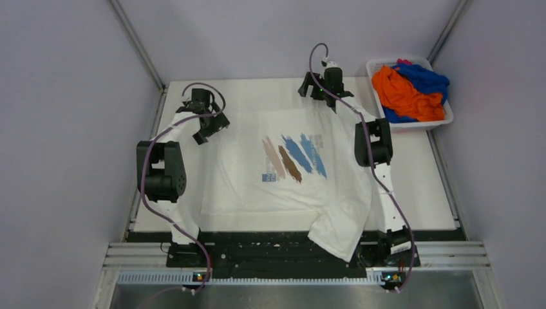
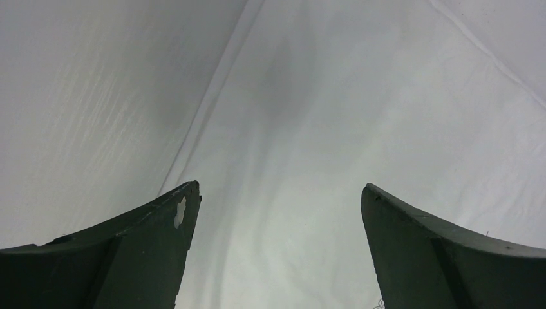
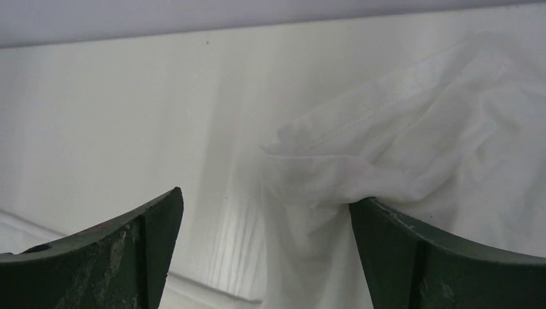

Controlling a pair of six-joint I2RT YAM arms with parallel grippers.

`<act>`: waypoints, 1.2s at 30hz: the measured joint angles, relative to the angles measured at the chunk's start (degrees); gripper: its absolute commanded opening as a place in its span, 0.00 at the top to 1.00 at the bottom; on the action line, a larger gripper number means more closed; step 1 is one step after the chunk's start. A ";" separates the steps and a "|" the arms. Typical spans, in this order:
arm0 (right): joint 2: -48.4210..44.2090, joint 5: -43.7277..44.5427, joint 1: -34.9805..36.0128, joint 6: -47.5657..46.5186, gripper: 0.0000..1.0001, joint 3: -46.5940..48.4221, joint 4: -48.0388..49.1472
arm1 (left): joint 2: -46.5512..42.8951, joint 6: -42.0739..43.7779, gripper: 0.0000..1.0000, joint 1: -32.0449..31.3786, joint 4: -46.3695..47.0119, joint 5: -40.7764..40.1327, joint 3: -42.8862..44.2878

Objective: Fold and stack the t-shirts
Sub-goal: Flatten out the tshirt

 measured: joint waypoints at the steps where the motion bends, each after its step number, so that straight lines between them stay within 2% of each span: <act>1: 1.31 -0.02 0.02 0.28 0.01 1.95 0.20 | 0.00 0.00 0.01 0.00 -0.02 0.00 0.00; 13: 10.47 -1.18 0.31 2.51 0.01 10.12 17.16 | 0.00 0.00 0.01 0.00 -0.04 -0.04 0.02; 17: 10.12 0.68 0.42 -0.90 0.01 12.55 16.90 | 0.00 -0.02 0.01 -0.02 -0.04 -0.02 0.02; 19: 8.00 2.89 0.42 -2.60 0.01 11.67 13.55 | -0.02 -0.04 0.01 -0.11 -0.09 -0.02 -0.02; 21: 1.75 5.46 0.42 -3.91 0.01 4.26 9.46 | -0.83 -0.09 0.01 -0.28 0.28 -0.09 -1.09; 23: -7.54 7.93 0.39 -4.39 0.01 -7.69 6.62 | -2.95 -0.46 0.01 -0.46 0.28 -0.17 -3.41; 29: -42.32 11.96 0.42 -1.16 0.01 -46.16 7.45 | -14.75 -4.24 0.01 -1.16 -2.45 -1.36 -12.20; 33: -61.09 13.42 0.42 2.91 0.01 -63.56 8.85 | -25.07 -8.33 0.02 -2.25 -5.25 -2.84 -20.81; 36: -69.99 13.09 0.44 5.55 0.01 -75.03 9.94 | -32.30 -11.52 0.01 -4.02 -8.70 -3.58 -28.50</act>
